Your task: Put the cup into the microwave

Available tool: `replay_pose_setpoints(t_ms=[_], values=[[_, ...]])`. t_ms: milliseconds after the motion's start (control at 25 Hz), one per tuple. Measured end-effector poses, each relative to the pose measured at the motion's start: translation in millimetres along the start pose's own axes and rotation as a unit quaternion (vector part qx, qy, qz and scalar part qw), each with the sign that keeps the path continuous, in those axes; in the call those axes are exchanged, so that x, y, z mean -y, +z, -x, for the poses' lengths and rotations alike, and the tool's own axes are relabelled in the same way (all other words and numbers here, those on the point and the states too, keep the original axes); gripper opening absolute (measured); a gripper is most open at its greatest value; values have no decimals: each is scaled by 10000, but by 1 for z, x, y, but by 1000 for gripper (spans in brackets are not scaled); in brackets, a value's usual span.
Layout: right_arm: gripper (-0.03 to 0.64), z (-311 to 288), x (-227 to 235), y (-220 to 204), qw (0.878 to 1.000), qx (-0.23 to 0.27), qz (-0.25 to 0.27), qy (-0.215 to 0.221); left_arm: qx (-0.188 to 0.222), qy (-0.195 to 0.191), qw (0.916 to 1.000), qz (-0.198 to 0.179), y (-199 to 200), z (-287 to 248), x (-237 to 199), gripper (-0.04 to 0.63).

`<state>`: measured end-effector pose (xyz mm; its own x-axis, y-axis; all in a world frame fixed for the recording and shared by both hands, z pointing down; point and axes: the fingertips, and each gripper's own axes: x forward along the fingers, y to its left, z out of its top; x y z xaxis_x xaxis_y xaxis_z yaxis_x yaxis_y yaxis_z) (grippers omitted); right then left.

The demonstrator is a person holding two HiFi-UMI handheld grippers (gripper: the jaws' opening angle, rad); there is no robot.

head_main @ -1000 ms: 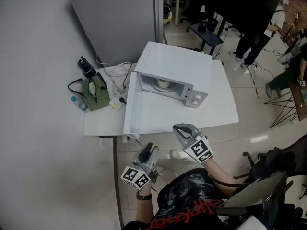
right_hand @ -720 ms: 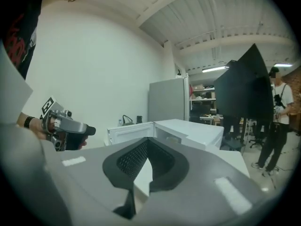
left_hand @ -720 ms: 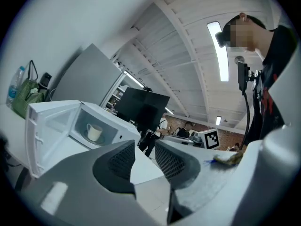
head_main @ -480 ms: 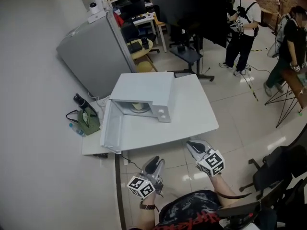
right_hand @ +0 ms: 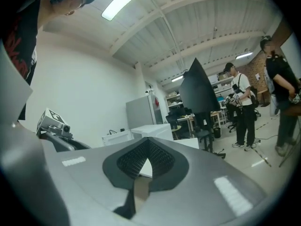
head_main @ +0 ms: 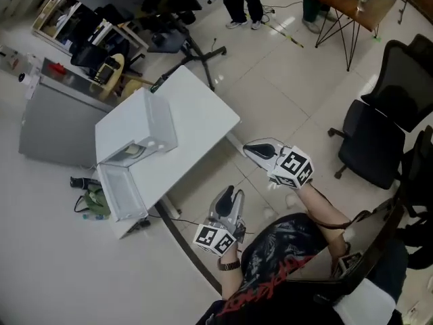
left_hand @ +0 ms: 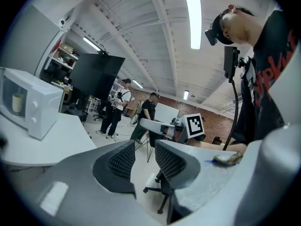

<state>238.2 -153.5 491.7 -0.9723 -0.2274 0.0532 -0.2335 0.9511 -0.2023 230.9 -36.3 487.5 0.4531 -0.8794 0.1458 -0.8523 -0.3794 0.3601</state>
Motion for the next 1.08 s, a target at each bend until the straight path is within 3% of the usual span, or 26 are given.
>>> replay_pose_setpoints(t_ms=[240,480,640,840,1080], values=[[0,8,2,30,9985,-60,414,-365,166,-41,9995,-261,24,0,-16,137],[0,-1,1,22,9970,-426,455,-456,324,122,9994,-49,22,23,-32,137],[0,-18,-11,23,9970,-468,526,-333,235,174,9995,145,0,37,-39,135],[0,-23,-23,26,9978,-422,491,-157,304,236,9990,227,3,48,-47,136],[0,4,-52,17,9991,-236,77,-346,-115,-70,9997,196,3,68,-39,89]])
